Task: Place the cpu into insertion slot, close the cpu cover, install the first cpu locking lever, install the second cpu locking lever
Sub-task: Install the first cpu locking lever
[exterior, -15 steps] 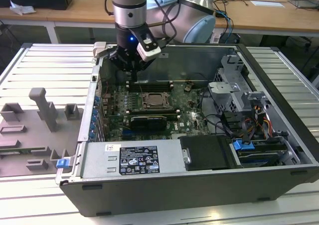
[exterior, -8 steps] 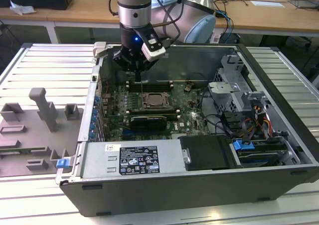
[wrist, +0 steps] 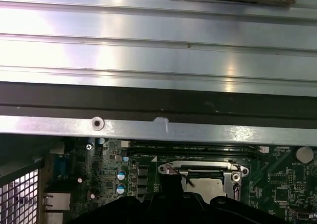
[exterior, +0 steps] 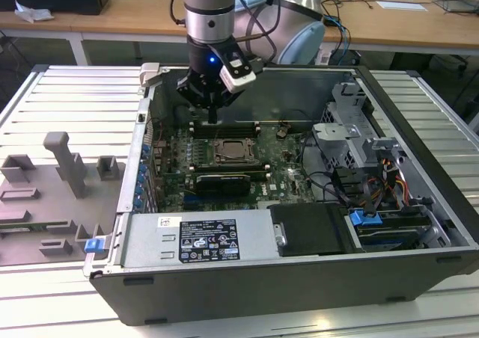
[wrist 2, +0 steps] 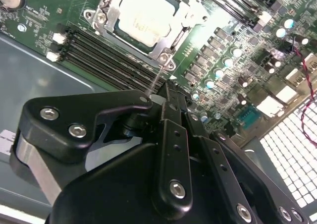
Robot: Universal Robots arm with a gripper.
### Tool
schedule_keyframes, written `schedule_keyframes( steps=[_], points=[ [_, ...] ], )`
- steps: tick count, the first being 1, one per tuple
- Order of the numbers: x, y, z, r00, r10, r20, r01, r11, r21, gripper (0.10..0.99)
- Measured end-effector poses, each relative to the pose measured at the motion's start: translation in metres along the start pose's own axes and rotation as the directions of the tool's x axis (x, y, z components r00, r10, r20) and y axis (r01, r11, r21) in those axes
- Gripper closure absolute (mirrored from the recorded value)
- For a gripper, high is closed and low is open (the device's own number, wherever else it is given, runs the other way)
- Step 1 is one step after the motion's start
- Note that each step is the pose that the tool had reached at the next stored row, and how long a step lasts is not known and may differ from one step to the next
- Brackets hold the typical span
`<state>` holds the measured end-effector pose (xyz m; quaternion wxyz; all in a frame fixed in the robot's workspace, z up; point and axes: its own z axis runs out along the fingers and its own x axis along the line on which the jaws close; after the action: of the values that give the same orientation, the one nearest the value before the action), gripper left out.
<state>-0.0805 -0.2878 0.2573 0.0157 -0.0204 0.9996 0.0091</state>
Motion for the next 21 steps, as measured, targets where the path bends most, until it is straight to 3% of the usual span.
schedule_keyframes(
  steps=[7,8,11,16,18,19,21],
  points=[
    [-0.008,-0.0005,0.0038,1.0,0.0,0.0,0.0,1.0,-0.002,0.98],
    [-0.0082,-0.0005,0.0041,1.0,0.0,-0.0001,0.0,1.0,-0.005,0.98],
    [-0.0089,-0.0005,0.0051,1.0,0.001,0.0013,-0.001,0.9994,-0.033,0.98],
    [-0.0095,-0.0006,0.0097,1.0,0.002,0.0019,-0.002,0.9994,-0.036,0.98],
    [-0.0096,-0.0008,0.0115,1.0,0.003,0.003,-0.003,0.9983,-0.059,0.98],
    [-0.01,-0.0008,0.013,1.0,0.003,0.0041,-0.003,0.9979,-0.065,0.98],
    [-0.0104,-0.0009,0.0162,1.0,0.003,0.0042,-0.002,0.9979,-0.065,0.98]
  ],
)
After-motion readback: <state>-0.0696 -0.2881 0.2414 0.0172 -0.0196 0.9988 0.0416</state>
